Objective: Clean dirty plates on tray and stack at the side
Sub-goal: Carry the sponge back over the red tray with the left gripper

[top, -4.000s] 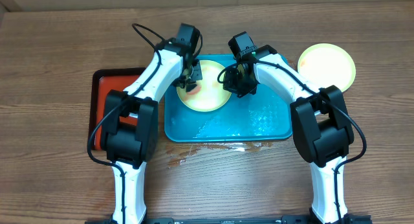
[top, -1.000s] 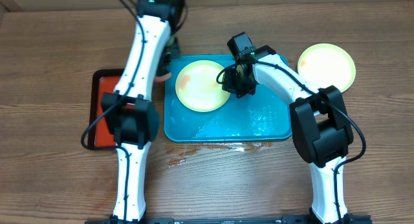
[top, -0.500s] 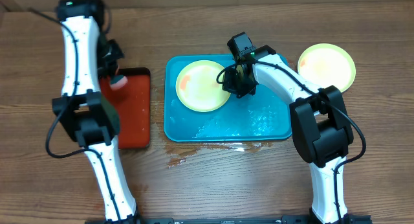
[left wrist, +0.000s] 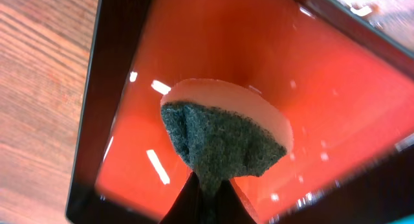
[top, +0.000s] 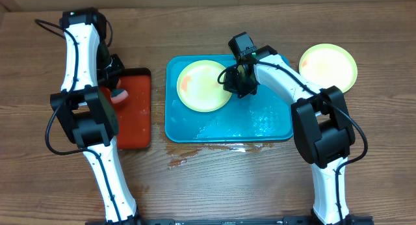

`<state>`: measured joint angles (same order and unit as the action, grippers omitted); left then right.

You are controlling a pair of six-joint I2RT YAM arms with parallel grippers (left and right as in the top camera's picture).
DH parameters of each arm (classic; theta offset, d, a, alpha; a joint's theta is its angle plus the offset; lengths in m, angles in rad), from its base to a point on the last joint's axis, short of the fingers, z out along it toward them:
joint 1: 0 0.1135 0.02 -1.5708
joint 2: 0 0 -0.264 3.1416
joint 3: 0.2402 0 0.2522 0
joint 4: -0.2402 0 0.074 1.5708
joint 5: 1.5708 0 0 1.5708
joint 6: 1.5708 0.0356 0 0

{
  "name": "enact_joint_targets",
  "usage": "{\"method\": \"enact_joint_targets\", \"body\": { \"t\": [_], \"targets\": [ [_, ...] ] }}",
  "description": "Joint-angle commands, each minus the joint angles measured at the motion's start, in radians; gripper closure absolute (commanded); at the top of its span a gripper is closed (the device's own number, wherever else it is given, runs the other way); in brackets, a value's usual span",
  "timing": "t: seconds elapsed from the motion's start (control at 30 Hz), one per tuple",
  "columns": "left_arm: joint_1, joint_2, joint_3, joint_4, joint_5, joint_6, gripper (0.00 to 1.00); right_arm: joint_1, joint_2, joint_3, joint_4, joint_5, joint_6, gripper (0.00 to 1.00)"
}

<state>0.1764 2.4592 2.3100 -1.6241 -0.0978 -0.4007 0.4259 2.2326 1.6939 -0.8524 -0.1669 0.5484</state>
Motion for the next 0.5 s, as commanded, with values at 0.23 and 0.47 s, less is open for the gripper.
{"method": "enact_joint_targets", "body": {
  "t": [0.23, 0.47],
  "targets": [
    [-0.006, -0.021, -0.174, 0.082, -0.006, -0.033, 0.92, -0.007, 0.003, -0.006, -0.005, 0.036, -0.006, 0.96],
    [-0.006, -0.021, -0.142, 0.061, -0.006, 0.017, 0.00, -0.007, 0.003, -0.006, -0.002, 0.036, -0.006, 0.96]
  ]
}}
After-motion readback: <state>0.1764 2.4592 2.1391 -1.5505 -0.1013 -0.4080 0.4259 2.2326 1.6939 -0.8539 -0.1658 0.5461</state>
